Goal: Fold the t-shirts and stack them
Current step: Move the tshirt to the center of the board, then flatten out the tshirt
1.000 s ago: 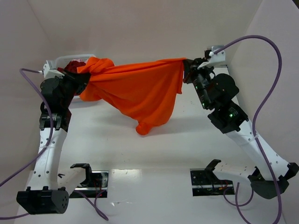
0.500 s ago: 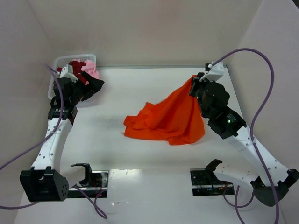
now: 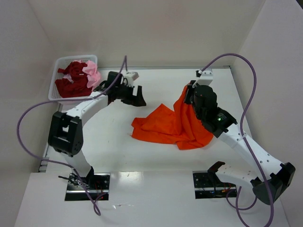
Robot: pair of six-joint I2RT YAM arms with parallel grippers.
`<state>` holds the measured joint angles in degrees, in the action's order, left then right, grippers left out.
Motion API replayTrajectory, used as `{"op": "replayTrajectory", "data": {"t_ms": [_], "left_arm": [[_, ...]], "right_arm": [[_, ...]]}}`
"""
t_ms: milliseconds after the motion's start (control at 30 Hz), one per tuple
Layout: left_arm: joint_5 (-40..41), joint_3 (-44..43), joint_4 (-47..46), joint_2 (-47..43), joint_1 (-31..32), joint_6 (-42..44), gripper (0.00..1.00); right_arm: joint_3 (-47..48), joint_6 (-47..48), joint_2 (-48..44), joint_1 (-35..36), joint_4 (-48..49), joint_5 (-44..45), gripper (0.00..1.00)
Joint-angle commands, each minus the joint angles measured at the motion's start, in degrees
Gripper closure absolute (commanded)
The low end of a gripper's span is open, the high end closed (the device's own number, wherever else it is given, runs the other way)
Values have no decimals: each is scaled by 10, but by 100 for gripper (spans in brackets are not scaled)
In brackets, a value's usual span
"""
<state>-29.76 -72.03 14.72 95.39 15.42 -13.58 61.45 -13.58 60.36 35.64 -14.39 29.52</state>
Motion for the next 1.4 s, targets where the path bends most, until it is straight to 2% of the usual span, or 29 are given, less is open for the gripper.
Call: {"op": "replayTrajectory", "data": {"t_ms": [0,100,267,400,700,1100,1367], "left_arm": [[21,-78,22,47,56,59,0],[92,-137,34,102,81,59,0],[118,-189,8,175,100,27,0],[147,-237,2,229,126,22,5],[84,-278,-9,299,142,-9,21],[79,-336,-3,357,160,-15,21],[89,-325,2,367,160,-10,28]], "right_arm": [[-8,-31,-2,-19,9,6,98],[-13,-39,-8,-24,3,6,98],[-25,-50,-19,-29,-3,6,98],[-30,-56,-24,-35,-3,6,98],[-41,-51,-30,-52,-3,1,98],[-47,-40,-30,-81,-3,-19,98],[-47,-40,-24,-87,2,-31,98]]}}
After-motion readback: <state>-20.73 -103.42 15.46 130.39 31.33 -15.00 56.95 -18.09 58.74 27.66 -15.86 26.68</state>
